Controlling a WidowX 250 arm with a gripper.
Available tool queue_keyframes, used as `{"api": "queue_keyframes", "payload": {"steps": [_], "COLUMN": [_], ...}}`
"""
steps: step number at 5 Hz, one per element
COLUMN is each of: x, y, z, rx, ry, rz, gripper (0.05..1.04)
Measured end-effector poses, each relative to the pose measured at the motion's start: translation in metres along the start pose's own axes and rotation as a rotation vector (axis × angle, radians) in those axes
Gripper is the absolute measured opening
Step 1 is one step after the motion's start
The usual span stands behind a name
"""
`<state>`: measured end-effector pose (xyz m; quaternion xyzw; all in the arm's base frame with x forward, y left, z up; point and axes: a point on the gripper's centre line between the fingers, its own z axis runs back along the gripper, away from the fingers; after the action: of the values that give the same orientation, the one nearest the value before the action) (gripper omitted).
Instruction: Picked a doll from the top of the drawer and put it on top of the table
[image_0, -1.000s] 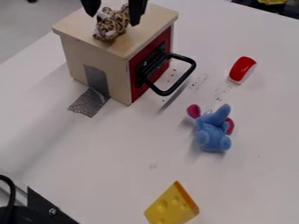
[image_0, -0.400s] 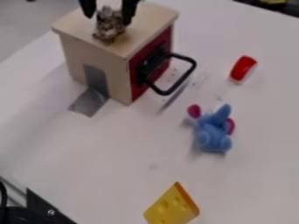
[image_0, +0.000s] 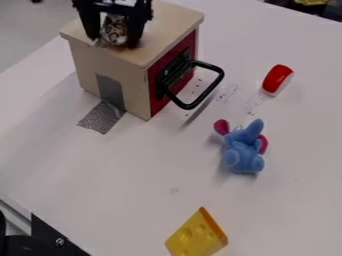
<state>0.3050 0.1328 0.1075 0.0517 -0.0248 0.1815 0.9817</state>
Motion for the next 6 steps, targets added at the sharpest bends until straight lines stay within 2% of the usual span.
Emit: {"api": "queue_keyframes", "payload": {"steps": [1, 2, 3, 5, 6], "x": [-0.001, -0.013, -0.044, -0.122, -0.148], "y": [-0.005, -0.013, -0.021, -0.005, 0.012], "z": [-0.003, -0.001, 0.005, -0.016, -0.042], "rx": [-0.029, -0.037, 0.013, 0.04, -0.009], "ry": [-0.02, -0.045, -0.01, 0.055, 0.083], "rz": [0.011, 0.004, -0.035, -0.026, 0.025], "gripper": [0.702, 0.523, 0.493, 0.492, 0.491]}}
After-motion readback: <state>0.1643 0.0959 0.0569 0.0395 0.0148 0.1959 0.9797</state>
